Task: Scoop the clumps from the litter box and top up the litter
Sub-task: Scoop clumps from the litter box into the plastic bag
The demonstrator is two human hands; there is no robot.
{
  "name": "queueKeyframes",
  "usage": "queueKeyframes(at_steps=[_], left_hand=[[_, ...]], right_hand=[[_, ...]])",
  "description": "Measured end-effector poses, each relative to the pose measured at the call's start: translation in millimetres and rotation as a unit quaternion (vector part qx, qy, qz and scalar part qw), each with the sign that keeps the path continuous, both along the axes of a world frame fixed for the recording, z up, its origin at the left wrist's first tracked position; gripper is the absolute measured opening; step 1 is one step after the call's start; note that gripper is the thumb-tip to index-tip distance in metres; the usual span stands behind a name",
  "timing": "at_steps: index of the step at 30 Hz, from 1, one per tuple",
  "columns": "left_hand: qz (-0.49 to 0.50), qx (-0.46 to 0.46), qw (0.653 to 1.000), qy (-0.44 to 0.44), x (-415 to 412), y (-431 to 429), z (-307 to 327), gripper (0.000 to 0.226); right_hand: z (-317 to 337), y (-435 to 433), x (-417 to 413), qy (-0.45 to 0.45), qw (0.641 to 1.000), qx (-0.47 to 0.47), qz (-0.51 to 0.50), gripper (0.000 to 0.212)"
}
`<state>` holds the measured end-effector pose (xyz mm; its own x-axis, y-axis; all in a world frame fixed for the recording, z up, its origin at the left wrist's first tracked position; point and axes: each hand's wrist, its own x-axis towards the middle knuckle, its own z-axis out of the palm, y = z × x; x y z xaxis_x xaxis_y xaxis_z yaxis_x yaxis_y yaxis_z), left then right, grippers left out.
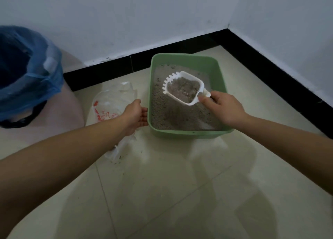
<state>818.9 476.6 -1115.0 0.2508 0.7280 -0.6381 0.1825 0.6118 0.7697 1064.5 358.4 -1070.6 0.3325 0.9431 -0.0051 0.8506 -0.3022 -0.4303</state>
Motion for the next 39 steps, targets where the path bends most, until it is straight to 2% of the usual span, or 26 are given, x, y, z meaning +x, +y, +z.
queueKeyframes(at_steps=[16,19,21,24,26,29,31,32,34,36,39], left_hand=[[-0.002,-0.022,1.0,-0.007,-3,0,4,0.057],[-0.02,-0.008,1.0,0.019,-9,0,3,0.055],[-0.019,0.022,0.998,0.05,-14,1,1,0.054],[0.007,0.102,0.985,0.14,-27,3,-6,0.052],[0.018,0.162,0.958,0.237,-39,5,-10,0.048],[0.017,0.212,0.898,0.386,-59,6,-17,0.04],[0.015,0.203,0.87,0.45,-70,6,-23,0.047],[0.007,0.184,0.86,0.475,-75,5,-26,0.058],[-0.009,0.14,0.861,0.489,-81,-1,-25,0.088],[-0.011,0.107,0.865,0.489,-88,-7,-23,0.108],[-0.008,0.079,0.857,0.509,-103,-12,-26,0.105]], right_hand=[[9,-1,-9,-0.019,1.0,-0.017,0.011,0.054],[9,0,-11,-0.029,0.999,-0.018,0.017,0.055],[9,1,-13,-0.031,0.999,-0.021,0.021,0.055],[10,2,-18,-0.025,0.999,-0.014,0.028,0.055],[12,4,-23,-0.03,0.999,-0.012,0.036,0.054],[13,6,-30,-0.026,0.999,-0.009,0.045,0.055],[14,8,-35,-0.024,0.998,-0.003,0.058,0.057],[13,10,-39,-0.021,0.998,0.001,0.065,0.058],[12,15,-46,-0.019,0.996,0.012,0.083,0.059],[11,20,-53,-0.012,0.995,0.027,0.096,0.058],[10,26,-64,-0.024,0.992,0.026,0.124,0.06]])
